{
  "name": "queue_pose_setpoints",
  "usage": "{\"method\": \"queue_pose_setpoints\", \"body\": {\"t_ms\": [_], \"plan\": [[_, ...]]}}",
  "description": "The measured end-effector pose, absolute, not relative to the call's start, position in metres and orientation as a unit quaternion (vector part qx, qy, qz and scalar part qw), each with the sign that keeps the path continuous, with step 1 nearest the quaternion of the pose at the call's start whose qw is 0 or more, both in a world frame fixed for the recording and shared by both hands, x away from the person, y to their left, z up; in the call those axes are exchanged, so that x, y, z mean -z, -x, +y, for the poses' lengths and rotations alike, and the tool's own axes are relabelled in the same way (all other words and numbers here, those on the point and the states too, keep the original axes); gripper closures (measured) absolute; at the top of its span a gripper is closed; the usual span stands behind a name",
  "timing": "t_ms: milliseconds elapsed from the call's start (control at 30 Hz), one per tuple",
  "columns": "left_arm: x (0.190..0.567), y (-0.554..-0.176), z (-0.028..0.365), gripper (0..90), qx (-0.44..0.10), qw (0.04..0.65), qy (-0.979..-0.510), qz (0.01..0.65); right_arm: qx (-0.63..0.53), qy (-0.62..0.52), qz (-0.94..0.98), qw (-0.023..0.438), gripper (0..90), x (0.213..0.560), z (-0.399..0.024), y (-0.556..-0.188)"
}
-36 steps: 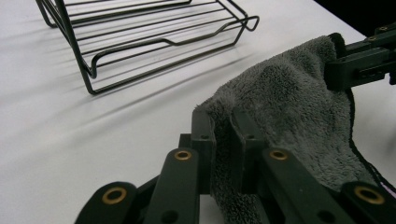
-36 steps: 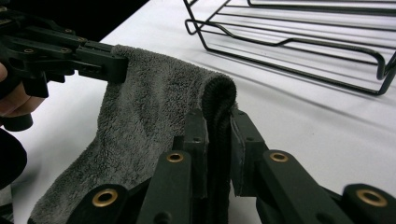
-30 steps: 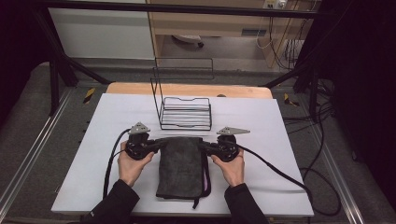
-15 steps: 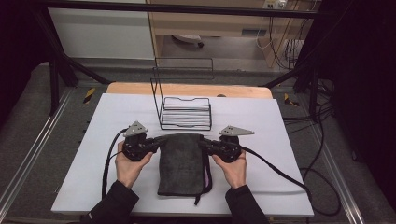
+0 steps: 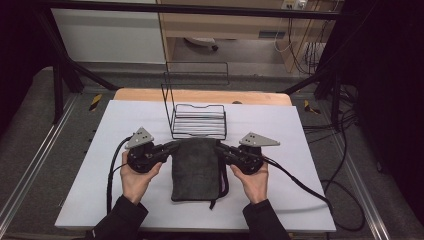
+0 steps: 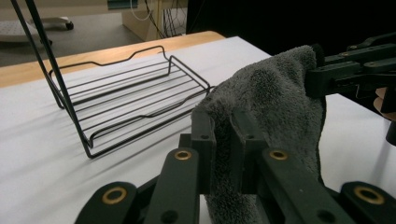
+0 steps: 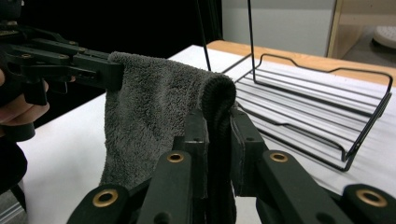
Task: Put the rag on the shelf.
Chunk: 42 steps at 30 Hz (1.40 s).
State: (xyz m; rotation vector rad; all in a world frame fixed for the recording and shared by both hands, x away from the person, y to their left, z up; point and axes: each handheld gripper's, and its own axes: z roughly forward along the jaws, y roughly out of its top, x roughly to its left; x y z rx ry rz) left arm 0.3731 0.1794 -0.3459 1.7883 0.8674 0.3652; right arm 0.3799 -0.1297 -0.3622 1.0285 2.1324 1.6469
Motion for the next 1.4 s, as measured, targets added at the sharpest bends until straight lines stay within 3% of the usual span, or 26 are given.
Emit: {"method": "queue_pose_setpoints", "body": {"t_ms": [1400], "plan": [[0.253, -0.377, 0.173, 81.5, -0.237, 0.640, -0.660, 0.313, -0.664, -0.296, 0.638, 0.254, 80.2, 0.267, -0.131, -0.370]]}}
